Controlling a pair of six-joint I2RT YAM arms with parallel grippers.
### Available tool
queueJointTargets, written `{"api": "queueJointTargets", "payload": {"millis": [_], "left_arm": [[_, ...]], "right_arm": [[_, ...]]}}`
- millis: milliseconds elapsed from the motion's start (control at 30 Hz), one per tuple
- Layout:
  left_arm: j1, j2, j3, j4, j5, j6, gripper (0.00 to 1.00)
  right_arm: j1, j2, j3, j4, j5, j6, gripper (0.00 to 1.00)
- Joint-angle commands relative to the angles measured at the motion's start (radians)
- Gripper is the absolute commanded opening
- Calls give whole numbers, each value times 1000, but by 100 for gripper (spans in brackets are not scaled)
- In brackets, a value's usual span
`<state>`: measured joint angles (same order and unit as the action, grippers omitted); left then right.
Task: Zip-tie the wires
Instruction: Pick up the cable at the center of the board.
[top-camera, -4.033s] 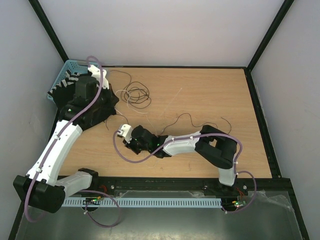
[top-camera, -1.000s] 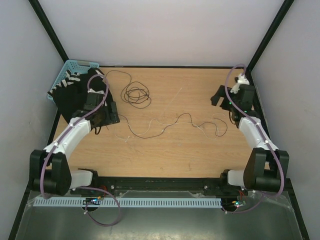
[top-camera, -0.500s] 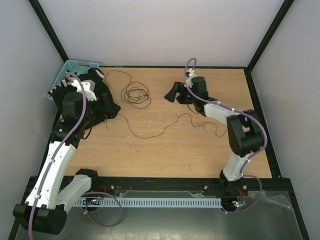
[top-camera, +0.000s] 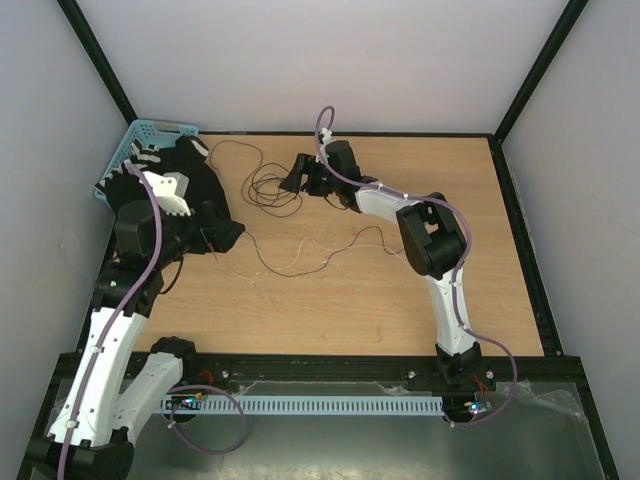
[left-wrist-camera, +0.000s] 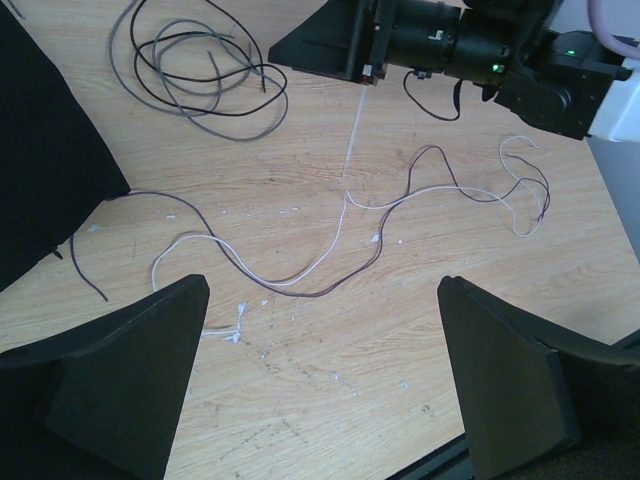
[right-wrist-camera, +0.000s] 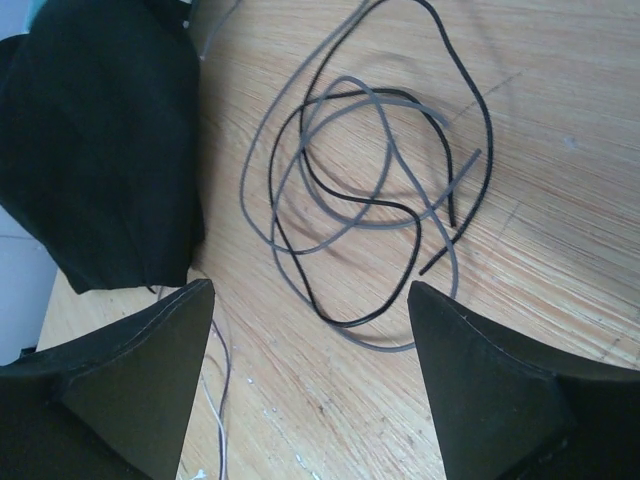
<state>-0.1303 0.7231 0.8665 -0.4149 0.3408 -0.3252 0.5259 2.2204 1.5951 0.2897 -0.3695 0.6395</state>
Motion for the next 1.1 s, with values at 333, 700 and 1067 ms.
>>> {"api": "queueJointTargets", "payload": {"millis": [333, 700, 1067], "left_arm": [[3, 8, 4, 11, 26, 0, 99], [3, -11, -2, 11, 17, 5, 99], [2, -12, -2, 11, 11, 7, 99]], "right_arm": [[20, 87, 90, -79, -22, 22, 80], [28, 103, 134, -53, -38, 17, 37], [28, -20, 316, -218, -10, -124, 0]]}}
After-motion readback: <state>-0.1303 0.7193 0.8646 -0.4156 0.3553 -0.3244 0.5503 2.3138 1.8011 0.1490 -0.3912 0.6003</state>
